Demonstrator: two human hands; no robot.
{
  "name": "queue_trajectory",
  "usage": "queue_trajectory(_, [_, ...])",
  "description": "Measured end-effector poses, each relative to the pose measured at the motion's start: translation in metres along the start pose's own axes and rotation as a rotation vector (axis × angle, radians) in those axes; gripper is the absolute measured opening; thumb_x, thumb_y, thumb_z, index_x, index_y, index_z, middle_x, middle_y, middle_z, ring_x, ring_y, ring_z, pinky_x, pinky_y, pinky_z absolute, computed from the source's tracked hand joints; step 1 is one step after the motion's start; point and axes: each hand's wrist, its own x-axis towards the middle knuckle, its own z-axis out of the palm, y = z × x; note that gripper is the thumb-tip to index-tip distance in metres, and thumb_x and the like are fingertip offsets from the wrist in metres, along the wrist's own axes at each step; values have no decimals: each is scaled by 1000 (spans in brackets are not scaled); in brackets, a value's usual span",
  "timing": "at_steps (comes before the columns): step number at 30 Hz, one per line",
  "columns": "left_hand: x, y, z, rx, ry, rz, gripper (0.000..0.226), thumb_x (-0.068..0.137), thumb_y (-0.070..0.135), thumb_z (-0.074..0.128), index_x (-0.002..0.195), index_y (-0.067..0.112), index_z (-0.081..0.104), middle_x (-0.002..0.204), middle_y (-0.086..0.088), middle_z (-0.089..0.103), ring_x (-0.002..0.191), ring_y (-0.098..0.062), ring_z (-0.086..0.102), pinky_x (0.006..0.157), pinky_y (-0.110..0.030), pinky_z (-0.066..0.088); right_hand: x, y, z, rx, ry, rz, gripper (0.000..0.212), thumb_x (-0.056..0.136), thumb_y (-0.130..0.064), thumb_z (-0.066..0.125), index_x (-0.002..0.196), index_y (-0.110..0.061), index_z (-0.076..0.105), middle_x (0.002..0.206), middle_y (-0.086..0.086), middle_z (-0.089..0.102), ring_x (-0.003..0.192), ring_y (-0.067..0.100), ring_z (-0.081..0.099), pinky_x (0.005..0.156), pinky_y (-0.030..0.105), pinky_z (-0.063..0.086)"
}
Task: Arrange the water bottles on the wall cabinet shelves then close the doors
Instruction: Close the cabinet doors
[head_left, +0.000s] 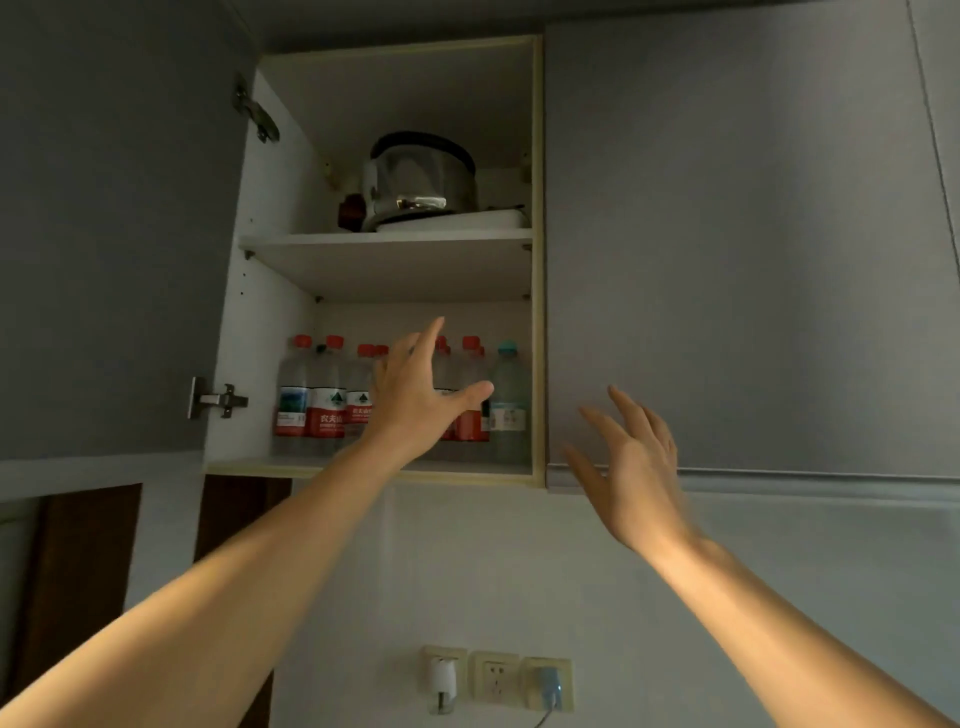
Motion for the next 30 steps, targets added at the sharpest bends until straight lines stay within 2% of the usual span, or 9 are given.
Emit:
queue_trajectory(6, [-42,2,-118,112,128,7,87,85,64,66,156,36,23,159,2,26,146,-24,23,117,-53,29,-11,-142,30,357,-69,33,48,98,-41,60,143,-25,56,159,4,38,146,30,28,117,49,29])
queue_trajectory(10, [-75,1,-199,287,234,33,82,88,64,62,155,31,28,156,0,29,142,-23,24,116,-46,30,-20,-249,46,616,-158,8,52,101,-46,54,149,-27,48,161,-1,34,149,24,23,120,44,25])
queue_trajectory(15, [-100,4,-297,604,507,89,67,92,58,60,149,27,40,155,-5,32,143,-29,23,118,-52,19,-30,-365,48,873,-247,-44,57,100,-52,51,153,-35,38,163,-7,28,152,17,19,120,40,21])
queue_trajectory(18, [-105,6,-347,770,690,97,62,92,57,58,144,26,44,158,-9,25,146,-34,18,120,-53,11,-32,-419,41,937,-286,-114,62,100,-55,49,155,-33,33,163,-5,28,151,18,20,117,36,21])
queue_trajectory(21, [-108,0,-381,827,672,-98,71,93,59,56,150,25,31,163,-12,10,149,-39,7,121,-57,6,-34,-456,32,983,-296,-160,64,100,-54,52,156,-29,33,160,-3,32,147,20,26,113,32,26])
queue_trajectory(23, [-114,-5,-392,790,607,-212,79,94,59,55,155,23,21,164,-13,5,149,-40,7,120,-58,11,-34,-471,25,1011,-323,-155,66,99,-53,54,157,-30,31,161,-3,31,147,21,26,113,31,25])
queue_trajectory(26, [-124,-9,-391,760,553,-218,84,95,56,56,158,21,14,165,-16,7,149,-41,11,118,-59,19,-33,-475,14,1028,-344,-150,68,99,-53,55,157,-32,29,163,-3,29,150,21,23,117,35,26])
queue_trajectory(30, [-122,0,-398,585,609,-217,81,94,53,58,158,23,18,163,-13,20,145,-39,18,115,-59,21,-29,-452,-3,1009,-301,-142,65,99,-53,55,156,-32,31,161,-9,32,149,14,26,108,24,23])
